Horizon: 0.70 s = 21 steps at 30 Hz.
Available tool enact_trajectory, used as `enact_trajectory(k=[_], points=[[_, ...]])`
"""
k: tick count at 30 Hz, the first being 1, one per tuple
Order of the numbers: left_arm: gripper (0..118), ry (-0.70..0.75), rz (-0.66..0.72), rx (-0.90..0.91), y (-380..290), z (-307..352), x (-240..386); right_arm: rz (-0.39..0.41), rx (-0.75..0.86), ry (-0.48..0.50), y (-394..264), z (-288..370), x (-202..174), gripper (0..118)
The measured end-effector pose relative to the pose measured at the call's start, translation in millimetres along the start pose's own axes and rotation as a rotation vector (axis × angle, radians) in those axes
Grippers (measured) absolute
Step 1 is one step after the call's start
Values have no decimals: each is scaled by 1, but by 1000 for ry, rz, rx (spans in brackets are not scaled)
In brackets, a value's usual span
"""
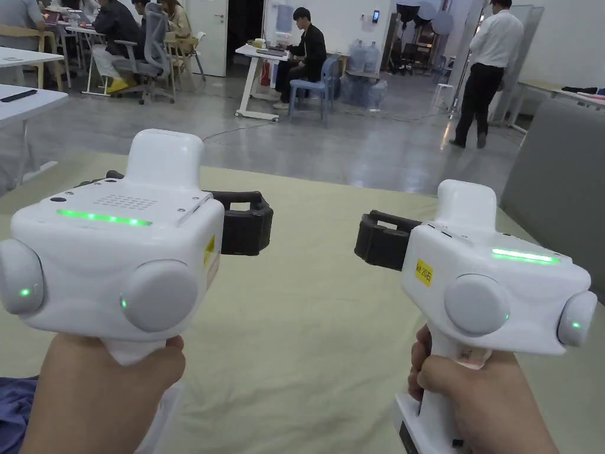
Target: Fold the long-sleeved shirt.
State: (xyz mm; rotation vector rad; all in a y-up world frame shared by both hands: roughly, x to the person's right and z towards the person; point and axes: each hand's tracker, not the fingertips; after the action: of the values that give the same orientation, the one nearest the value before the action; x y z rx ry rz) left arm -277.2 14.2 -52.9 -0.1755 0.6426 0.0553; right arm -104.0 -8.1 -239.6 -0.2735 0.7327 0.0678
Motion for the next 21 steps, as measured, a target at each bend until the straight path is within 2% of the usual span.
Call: enact_trajectory(k=[21], points=[[118,-8,7,3,1,-1,-4,-11,-3,3,-1,0,0,118]])
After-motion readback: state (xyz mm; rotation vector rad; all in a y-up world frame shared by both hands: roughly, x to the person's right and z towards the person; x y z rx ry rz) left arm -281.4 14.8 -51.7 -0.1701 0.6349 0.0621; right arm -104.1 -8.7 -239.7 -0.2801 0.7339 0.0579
